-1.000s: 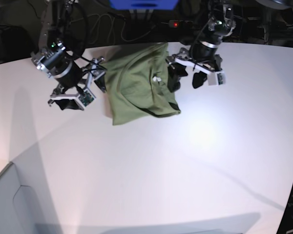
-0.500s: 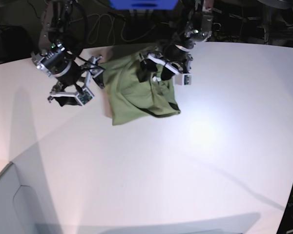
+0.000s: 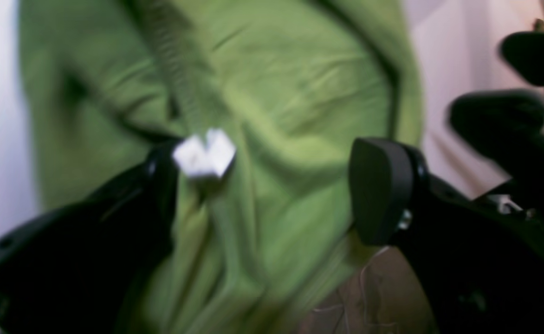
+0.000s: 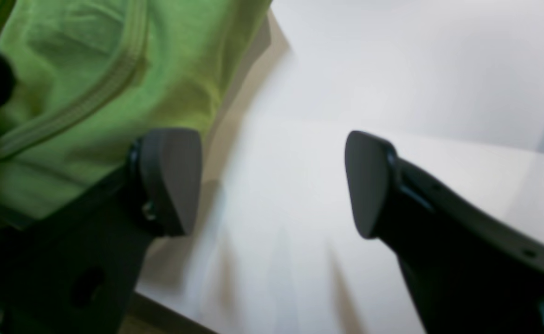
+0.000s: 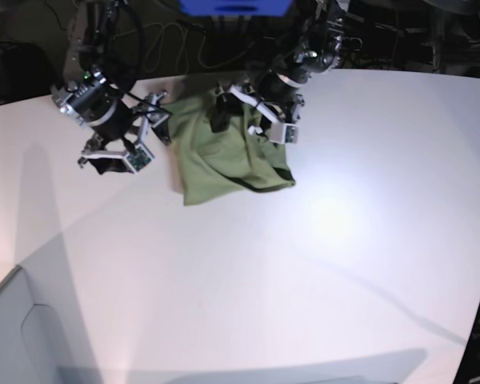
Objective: Fold the T-shirt properly
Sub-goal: 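Grasp the bundle's edge with the left gripper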
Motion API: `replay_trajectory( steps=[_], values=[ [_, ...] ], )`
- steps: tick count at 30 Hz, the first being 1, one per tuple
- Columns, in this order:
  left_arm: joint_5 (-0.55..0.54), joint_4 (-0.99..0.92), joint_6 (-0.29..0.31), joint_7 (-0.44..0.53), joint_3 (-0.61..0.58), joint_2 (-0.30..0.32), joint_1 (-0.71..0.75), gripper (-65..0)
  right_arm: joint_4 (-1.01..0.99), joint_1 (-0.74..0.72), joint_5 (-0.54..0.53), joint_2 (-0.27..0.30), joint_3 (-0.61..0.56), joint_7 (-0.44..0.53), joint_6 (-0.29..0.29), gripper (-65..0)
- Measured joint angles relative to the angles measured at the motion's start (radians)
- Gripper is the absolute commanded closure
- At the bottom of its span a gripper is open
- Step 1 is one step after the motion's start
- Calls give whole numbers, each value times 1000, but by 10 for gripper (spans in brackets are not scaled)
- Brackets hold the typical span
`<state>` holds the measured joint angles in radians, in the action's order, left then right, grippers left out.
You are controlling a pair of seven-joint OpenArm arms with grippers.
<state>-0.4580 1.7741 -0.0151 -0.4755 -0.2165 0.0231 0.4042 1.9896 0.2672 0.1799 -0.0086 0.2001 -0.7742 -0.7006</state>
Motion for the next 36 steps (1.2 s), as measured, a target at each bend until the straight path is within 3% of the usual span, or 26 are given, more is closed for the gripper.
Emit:
replay_trajectory(
  steps=[5,12,18,21,27,36],
  values=[
    [1,29,-2,4,5,25,24,-486,0,0,1,0,0,0,0,-456],
    [-3,122,-4,0,7,137,88,-486,0,0,-1,0,-6,0,0,-456],
    [-3,164,-3,-5,-1,118,28,-486,0,-1,-2,-3,-7,4,0,-456],
    [1,115,-3,6,5,69,-33,-487,0,0,1,-3,-6,0,0,-456],
    [-2,30,-3,-2,5,58,-97,-487,0,0,2,-2,-3,4,0,-456],
    [-2,27,-3,0,84,57,-51,-489,0,0,2,3,-3,5,0,-456]
  ],
)
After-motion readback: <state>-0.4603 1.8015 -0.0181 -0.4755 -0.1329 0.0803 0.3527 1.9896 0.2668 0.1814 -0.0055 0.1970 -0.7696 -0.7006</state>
